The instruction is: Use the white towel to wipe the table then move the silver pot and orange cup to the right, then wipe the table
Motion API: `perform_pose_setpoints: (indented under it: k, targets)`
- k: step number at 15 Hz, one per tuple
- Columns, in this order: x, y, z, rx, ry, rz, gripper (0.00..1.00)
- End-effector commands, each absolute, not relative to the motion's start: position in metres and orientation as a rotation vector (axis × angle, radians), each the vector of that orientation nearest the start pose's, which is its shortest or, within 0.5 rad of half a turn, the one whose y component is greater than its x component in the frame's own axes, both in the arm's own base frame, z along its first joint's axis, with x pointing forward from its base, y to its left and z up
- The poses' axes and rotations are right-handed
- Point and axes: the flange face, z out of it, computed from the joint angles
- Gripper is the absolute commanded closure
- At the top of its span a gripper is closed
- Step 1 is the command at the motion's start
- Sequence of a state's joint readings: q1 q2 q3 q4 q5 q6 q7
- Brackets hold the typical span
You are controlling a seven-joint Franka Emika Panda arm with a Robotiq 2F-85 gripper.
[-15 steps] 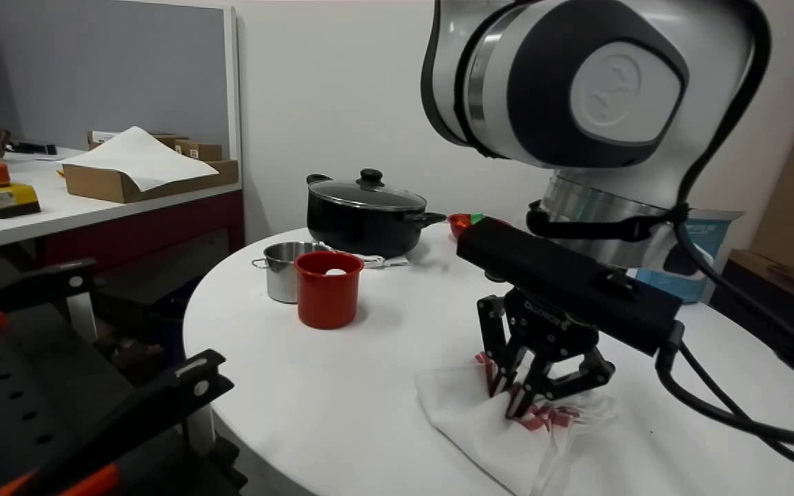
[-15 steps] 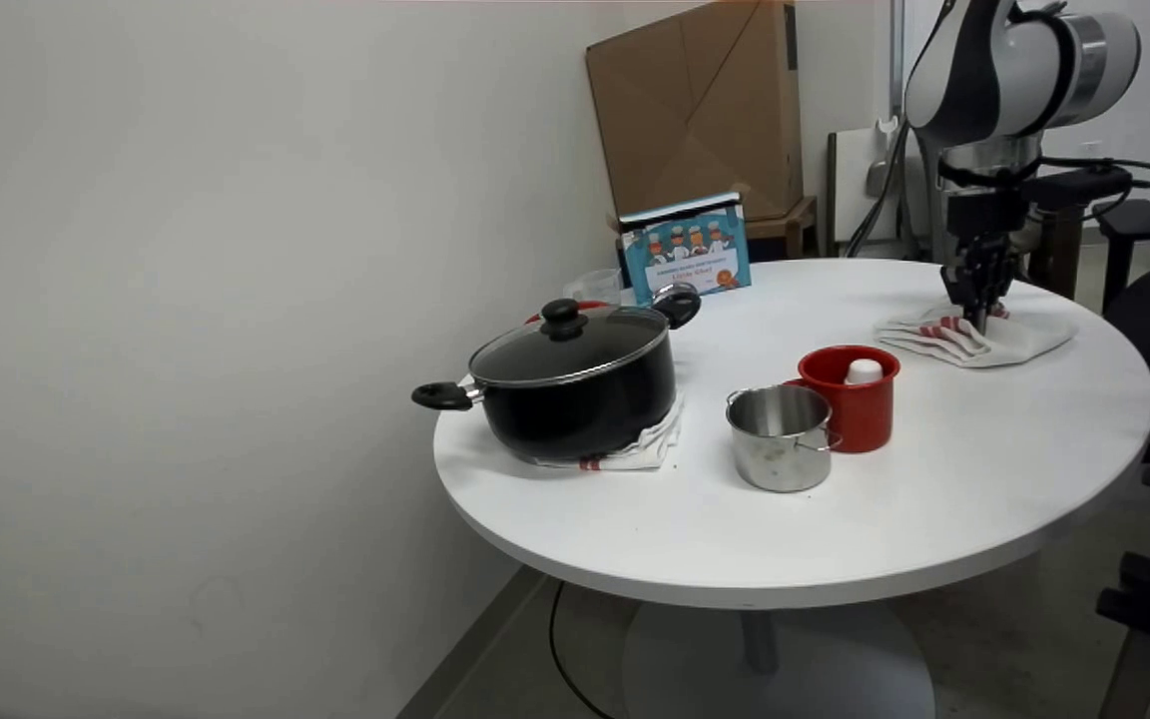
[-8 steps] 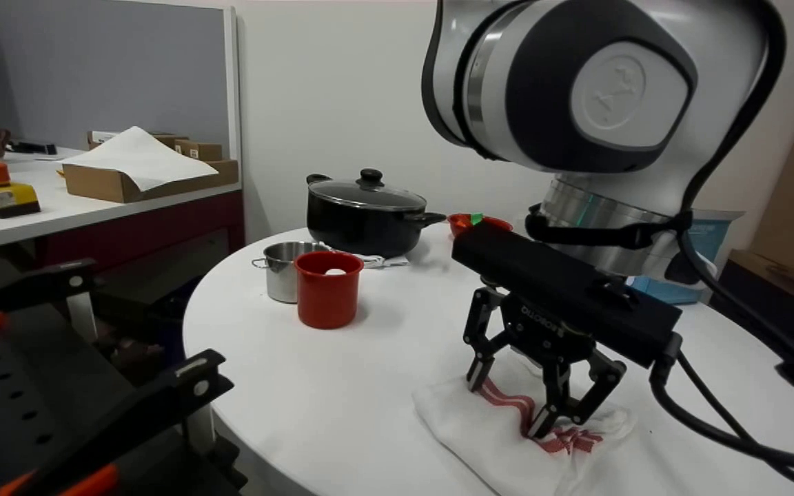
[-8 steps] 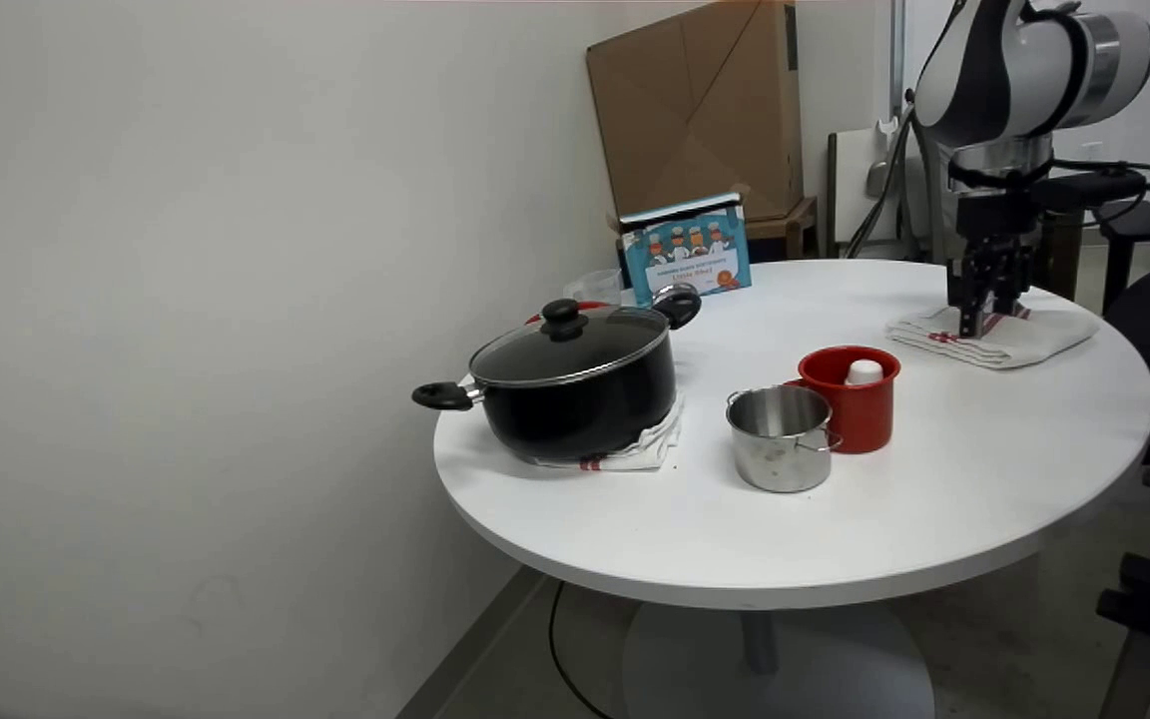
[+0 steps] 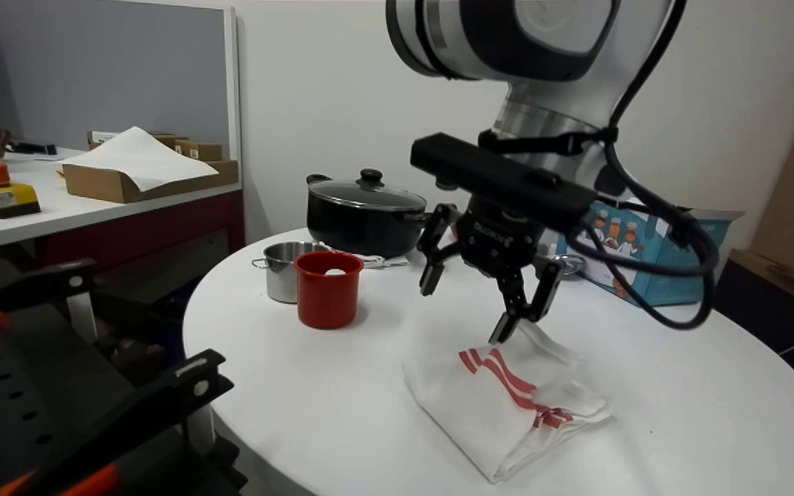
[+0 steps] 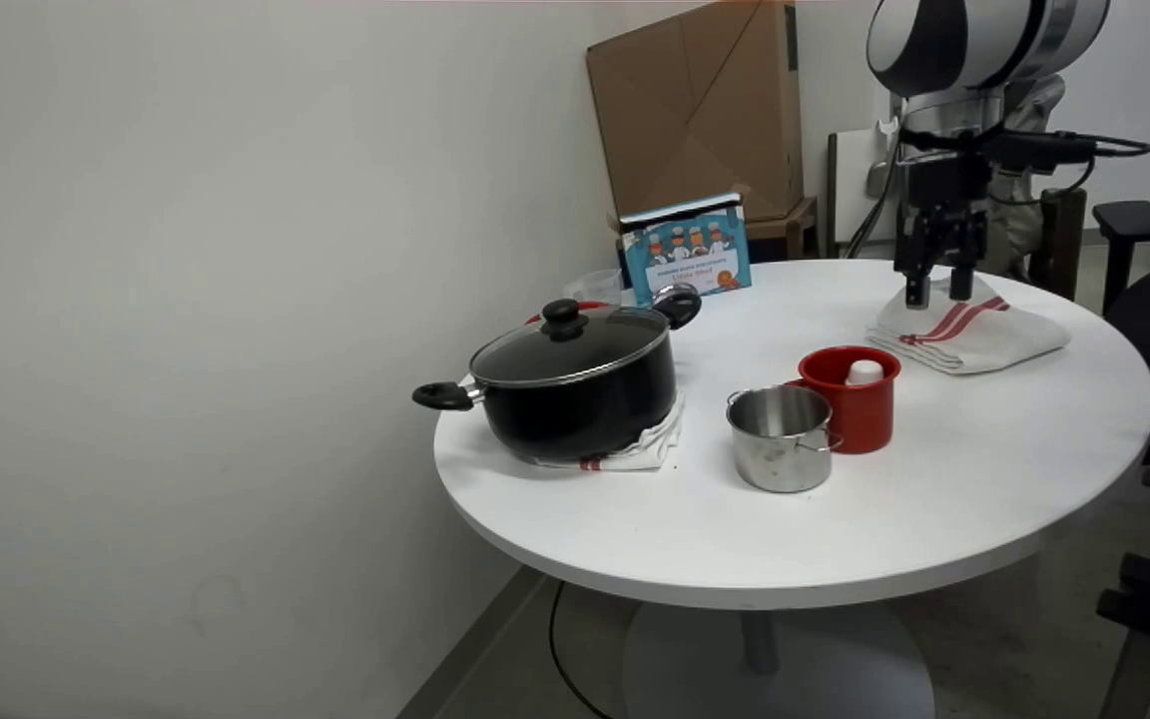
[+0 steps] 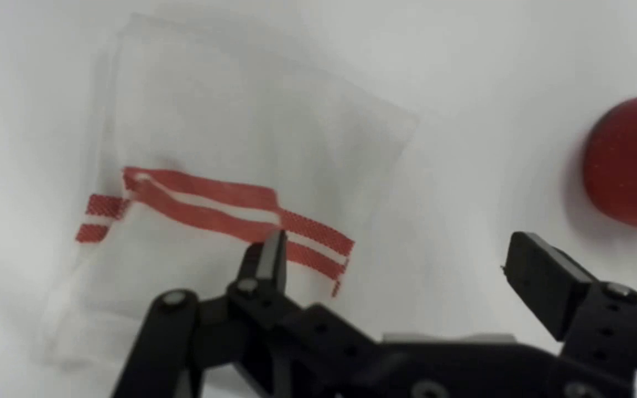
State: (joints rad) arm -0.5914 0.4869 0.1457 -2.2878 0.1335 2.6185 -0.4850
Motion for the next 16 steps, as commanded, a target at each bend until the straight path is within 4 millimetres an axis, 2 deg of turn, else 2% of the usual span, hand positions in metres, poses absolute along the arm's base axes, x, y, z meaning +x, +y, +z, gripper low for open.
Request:
perform_pose_setpoints:
  k: [1, 5, 11, 13, 16]
  targets:
    - [0.459, -0.182, 0.177, -2.962, 0.089, 0.135, 0.0]
    - [0.467, -0.129, 0.206, -2.962, -0.031, 0.125, 0.0]
    - [0.471, -0.044, 0.21, -2.911, -0.125, 0.114, 0.0]
    - [0.47, -0.025, 0.211, -2.902, -0.128, 0.119, 0.0]
    - [0.468, -0.007, 0.207, -2.907, -0.127, 0.134, 0.0]
